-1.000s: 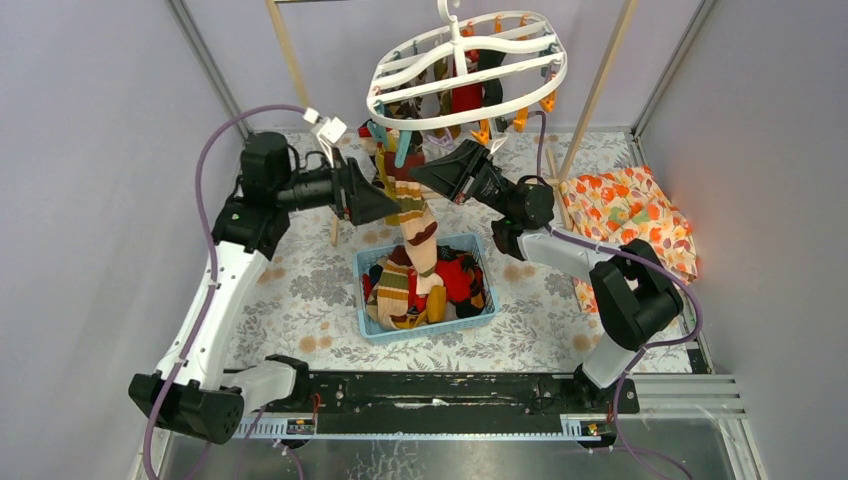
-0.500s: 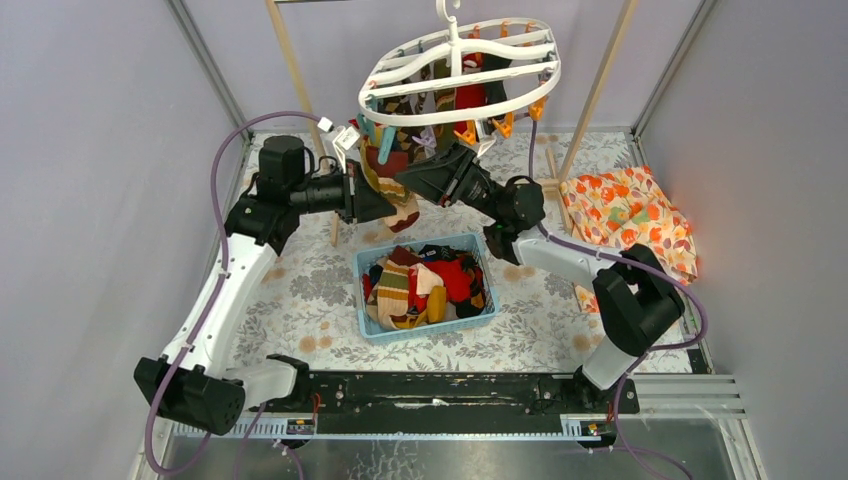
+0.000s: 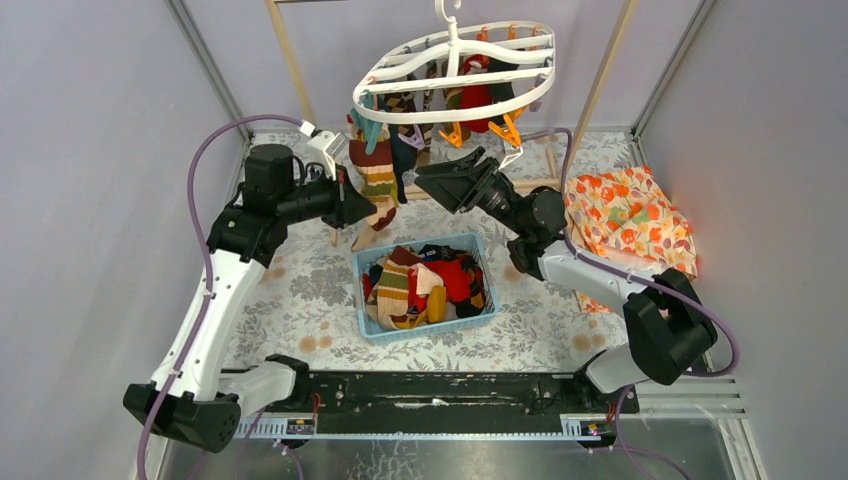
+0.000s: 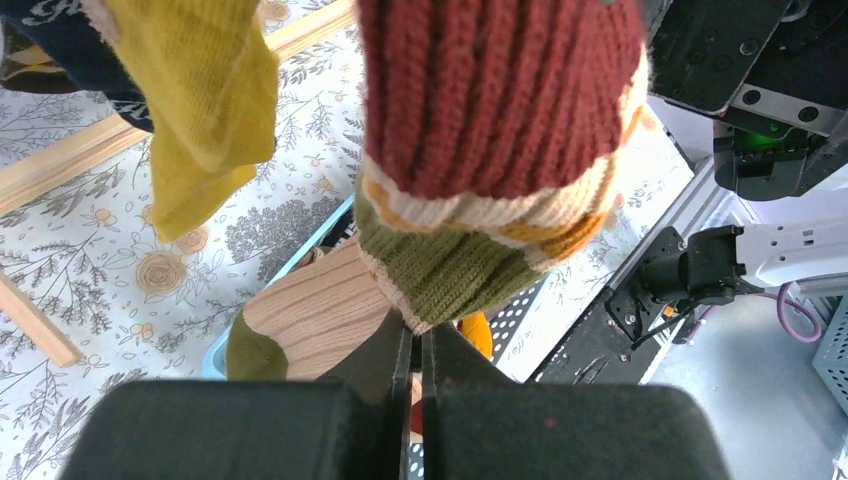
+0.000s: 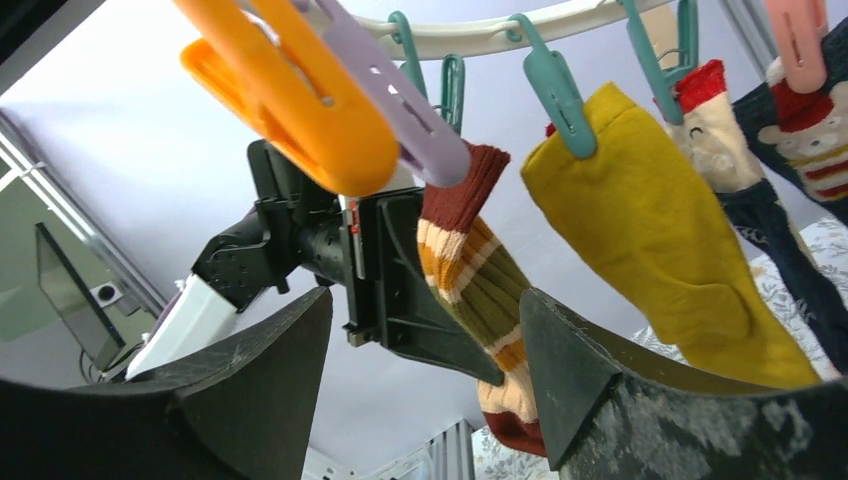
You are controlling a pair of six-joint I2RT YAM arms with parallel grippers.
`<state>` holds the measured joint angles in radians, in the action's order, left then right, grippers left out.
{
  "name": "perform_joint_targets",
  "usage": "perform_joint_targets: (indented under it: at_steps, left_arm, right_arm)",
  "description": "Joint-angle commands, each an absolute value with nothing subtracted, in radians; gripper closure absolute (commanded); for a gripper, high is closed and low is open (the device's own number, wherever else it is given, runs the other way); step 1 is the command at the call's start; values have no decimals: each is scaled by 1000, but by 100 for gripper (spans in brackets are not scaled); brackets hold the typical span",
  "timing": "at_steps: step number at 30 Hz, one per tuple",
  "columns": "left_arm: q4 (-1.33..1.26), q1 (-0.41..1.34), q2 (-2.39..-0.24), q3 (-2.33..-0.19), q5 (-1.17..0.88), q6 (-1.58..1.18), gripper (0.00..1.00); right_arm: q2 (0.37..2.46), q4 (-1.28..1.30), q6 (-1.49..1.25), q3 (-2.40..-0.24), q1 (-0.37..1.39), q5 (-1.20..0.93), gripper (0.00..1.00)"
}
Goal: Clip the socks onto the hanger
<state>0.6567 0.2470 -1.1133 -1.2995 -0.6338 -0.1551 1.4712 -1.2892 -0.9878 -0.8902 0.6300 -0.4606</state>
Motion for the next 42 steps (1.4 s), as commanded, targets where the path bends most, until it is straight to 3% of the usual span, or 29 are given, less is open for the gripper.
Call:
perform_joint_targets:
  at_steps: [1, 18, 24, 34, 39, 42]
  left_arm:
    - [671, 246, -1090, -1311, -598, -124, 100]
    - [719, 247, -1063, -1315, -515, -80, 100]
    - [735, 246, -1068, -1330, -512, -71, 100]
    - [754, 247, -1072, -1356, -469, -55, 100]
    - [758, 247, -1071, -1360, -465, -54, 100]
    - [759, 246, -1070, -1359, -460, -55, 100]
  right_arm:
    - [1503, -1318, -934, -966, 627, -430, 24]
    - [1736, -1692, -1117, -1144, 622, -403, 24]
    - [1784, -1712, -1157, -1212, 623, -418, 26]
    - [1764, -1713, -1170, -1212, 620, -421, 50]
    - [1747, -1713, -1171, -1191, 613, -411, 53]
    - [1746, -1715, -1174, -1198, 613, -413, 71]
